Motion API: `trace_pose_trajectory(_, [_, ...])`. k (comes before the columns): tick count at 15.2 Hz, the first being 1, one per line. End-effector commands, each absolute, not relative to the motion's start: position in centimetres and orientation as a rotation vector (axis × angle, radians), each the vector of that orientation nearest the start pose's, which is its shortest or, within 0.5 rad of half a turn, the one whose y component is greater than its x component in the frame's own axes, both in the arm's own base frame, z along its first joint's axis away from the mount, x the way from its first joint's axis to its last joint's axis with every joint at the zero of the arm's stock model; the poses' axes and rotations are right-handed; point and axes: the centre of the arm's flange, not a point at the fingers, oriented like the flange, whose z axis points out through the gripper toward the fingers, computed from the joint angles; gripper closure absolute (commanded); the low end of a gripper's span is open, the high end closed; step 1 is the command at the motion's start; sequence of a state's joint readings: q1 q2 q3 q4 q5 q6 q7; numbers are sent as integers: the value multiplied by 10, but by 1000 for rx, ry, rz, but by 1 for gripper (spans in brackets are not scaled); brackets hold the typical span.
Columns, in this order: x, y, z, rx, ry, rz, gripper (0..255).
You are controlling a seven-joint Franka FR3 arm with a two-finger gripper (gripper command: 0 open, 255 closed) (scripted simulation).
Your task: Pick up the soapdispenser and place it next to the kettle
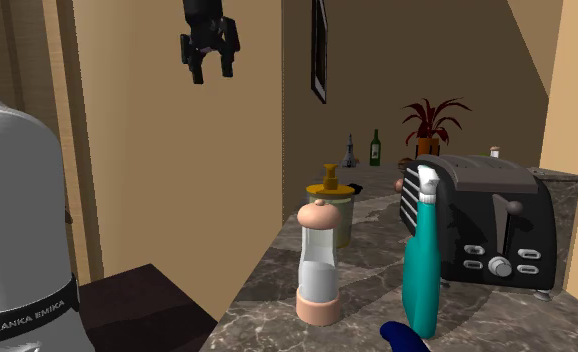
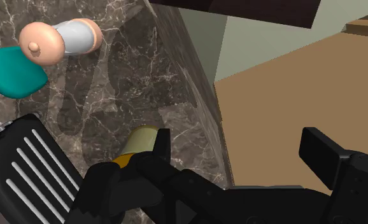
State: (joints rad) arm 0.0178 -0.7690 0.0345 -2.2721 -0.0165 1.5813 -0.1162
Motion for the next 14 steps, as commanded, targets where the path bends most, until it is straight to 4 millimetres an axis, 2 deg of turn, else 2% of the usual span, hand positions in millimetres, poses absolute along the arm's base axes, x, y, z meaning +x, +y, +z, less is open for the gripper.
trace_pose_trajectory(1, [313,19,626,-3172,-253,-122,0])
trace_pose_trajectory(14, [446,-45,537,-3149,-289,-124,0])
